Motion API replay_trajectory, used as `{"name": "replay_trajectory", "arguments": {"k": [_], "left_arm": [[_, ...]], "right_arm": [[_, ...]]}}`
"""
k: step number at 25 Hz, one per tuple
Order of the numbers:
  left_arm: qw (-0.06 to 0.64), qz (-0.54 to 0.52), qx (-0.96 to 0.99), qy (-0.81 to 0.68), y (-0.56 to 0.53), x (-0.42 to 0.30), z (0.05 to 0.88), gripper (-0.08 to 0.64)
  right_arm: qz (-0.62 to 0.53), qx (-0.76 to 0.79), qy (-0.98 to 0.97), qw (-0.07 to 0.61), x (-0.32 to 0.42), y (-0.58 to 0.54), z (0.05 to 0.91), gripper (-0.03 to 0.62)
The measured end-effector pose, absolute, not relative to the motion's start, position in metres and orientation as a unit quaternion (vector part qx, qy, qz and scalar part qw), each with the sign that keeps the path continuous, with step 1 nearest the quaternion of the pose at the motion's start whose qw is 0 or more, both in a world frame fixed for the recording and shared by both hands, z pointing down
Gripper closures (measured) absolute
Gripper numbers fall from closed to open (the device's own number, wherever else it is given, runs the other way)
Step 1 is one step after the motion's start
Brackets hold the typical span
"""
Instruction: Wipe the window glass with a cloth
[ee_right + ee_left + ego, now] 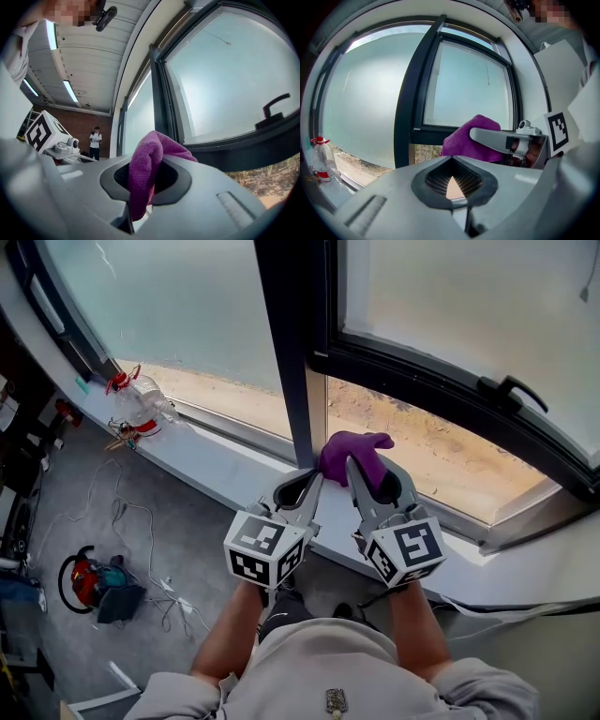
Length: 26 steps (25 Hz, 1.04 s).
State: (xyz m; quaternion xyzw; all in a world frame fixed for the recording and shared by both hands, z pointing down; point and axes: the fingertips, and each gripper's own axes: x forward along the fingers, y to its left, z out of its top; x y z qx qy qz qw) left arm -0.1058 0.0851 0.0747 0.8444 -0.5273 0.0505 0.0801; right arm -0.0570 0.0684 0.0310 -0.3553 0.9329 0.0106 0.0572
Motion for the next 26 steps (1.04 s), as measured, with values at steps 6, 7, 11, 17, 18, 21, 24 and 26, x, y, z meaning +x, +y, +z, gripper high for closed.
{"name": "replay_trajectory", "arguments": {"k": [6,7,11,17,18,21,24,26], "left_arm": [[0.072,0.050,0.844,-0.530,0.095,-0.091,0.067,0.560],[0.071,0.049,0.844,-0.530,0.097,-0.088,0.065,0.560],[0.068,0.050,0.844,-0.530,0.102,-0.076,0.060,0.560],[0.061,0.050,0.843,-0.532,0.102,-0.060,0.058,0.560],[0.059,0.050,0.843,-0.532,0.105,-0.057,0.058,0.560],[0.057,0.050,0.844,-0.531,0.110,-0.052,0.056,0.560],[0.056,0.051,0.845,-0.529,0.109,-0.047,0.054,0.560],[0.056,0.051,0.846,-0.528,0.108,-0.043,0.053,0.560]], "right_arm": [[0.013,-0.346,0.936,0.055,-0.043,0.078,0.026,0.522],[0.012,-0.345,0.937,0.055,-0.040,0.080,0.025,0.522],[0.010,-0.339,0.939,0.055,-0.029,0.085,0.023,0.520],[0.015,-0.331,0.941,0.061,-0.015,0.088,0.023,0.520],[0.016,-0.331,0.941,0.062,-0.012,0.091,0.023,0.520],[0.021,-0.331,0.941,0.063,-0.007,0.098,0.020,0.520],[0.024,-0.329,0.942,0.066,-0.004,0.098,0.017,0.518],[0.023,-0.329,0.941,0.067,0.000,0.097,0.016,0.518]]}}
